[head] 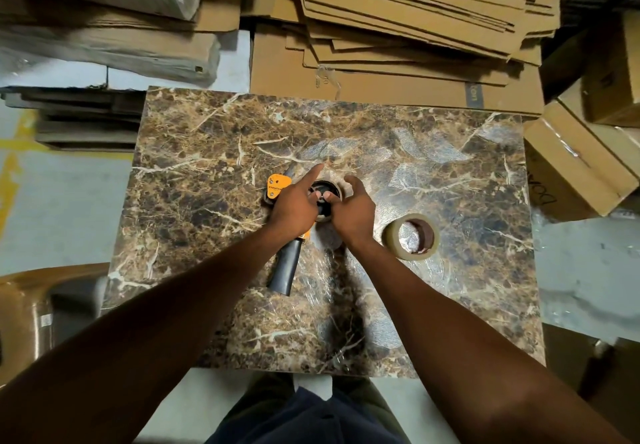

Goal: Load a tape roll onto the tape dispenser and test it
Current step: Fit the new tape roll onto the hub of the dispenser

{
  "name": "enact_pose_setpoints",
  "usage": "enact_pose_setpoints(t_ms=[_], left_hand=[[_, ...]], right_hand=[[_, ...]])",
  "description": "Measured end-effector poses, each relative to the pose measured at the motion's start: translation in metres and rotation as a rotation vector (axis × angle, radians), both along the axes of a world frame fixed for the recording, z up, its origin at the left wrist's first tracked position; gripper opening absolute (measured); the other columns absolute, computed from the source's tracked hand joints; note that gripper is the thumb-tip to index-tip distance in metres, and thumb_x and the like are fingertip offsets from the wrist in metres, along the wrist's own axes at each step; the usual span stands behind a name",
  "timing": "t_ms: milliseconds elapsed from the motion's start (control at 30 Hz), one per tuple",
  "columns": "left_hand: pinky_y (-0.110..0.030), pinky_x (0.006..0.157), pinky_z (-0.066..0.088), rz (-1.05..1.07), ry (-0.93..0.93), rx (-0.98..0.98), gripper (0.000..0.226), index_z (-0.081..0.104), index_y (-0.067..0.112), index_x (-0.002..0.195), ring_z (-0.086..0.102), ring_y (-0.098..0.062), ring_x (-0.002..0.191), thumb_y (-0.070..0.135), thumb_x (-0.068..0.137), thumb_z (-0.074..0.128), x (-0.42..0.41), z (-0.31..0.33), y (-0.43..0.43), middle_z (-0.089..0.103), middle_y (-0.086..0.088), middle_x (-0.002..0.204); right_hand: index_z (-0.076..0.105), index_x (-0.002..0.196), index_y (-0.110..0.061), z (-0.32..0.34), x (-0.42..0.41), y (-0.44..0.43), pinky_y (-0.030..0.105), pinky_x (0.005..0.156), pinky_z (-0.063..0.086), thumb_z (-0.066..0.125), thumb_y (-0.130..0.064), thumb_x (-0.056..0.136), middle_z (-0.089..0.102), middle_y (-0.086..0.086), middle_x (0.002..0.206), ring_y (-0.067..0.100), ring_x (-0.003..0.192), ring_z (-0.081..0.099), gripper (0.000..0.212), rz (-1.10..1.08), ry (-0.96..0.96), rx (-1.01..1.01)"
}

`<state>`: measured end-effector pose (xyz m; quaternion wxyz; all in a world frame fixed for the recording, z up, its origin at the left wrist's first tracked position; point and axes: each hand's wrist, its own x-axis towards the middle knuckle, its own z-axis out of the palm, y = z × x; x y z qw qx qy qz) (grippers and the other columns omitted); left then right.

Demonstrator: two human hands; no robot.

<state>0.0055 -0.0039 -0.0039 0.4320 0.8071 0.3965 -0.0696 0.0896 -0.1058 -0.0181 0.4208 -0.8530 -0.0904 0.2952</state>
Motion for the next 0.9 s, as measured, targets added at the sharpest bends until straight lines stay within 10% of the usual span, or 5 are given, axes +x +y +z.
enact_pose_setpoints(t_ms=[233,367,467,633,900], left_hand=[[-0.036,0.051,0.043,-0.338,0.233,0.213,0.087,-0.004,0.039,0.169,0.054,-0.024,0.061,0.012,0.108,0.052,0.011,0.024,0.011,0.069,-0.019,0.094],[-0.052,0.114,0.038,-0.769,0.289,0.742,0.096,-0.002,0.030,0.170,0.049,-0.038,0.136,0.018,0.101,0.063,0.027,0.033,0.026,0.053,-0.019,0.149],[-0.072,0.125,0.010,-0.865,0.249,0.761,0.092,-0.017,0.032,0.167,0.016,-0.040,0.161,0.042,0.107,0.053,0.022,0.020,0.051,0.029,-0.012,0.172],[-0.067,0.127,-0.003,-0.863,0.263,0.419,0.069,-0.017,0.042,0.165,0.019,-0.027,0.163,0.043,0.114,0.029,0.008,0.002,0.057,0.044,-0.010,0.166],[-0.050,0.106,0.025,-0.800,0.099,0.416,0.073,-0.004,0.043,0.167,0.046,-0.027,0.131,0.033,0.111,0.041,0.009,-0.005,0.057,0.063,-0.006,0.138]], right_hand=[[0.046,0.147,-0.027,-0.009,0.012,-0.001,0.034,0.073,0.051,0.075,-0.038,0.089,0.076,0.010,0.103,0.028,0.090,0.070,0.066,0.174,-0.106,-0.083],[0.043,0.147,-0.027,-0.007,0.021,-0.003,0.031,0.068,0.046,0.074,-0.033,0.090,0.076,0.006,0.099,0.029,0.088,0.070,0.065,0.238,-0.143,-0.116],[0.041,0.146,-0.027,-0.009,0.022,-0.003,0.037,0.071,0.054,0.074,-0.033,0.089,0.076,0.008,0.098,0.031,0.088,0.070,0.066,0.252,-0.135,-0.097],[0.034,0.156,-0.028,-0.006,0.024,-0.001,0.032,0.064,0.049,0.074,-0.030,0.092,0.074,0.012,0.102,0.028,0.085,0.069,0.076,0.275,-0.101,-0.035],[0.025,0.162,-0.033,-0.001,0.026,-0.002,0.028,0.053,0.041,0.073,-0.025,0.093,0.051,-0.010,0.061,0.012,0.053,0.051,0.084,0.309,-0.115,-0.023]])
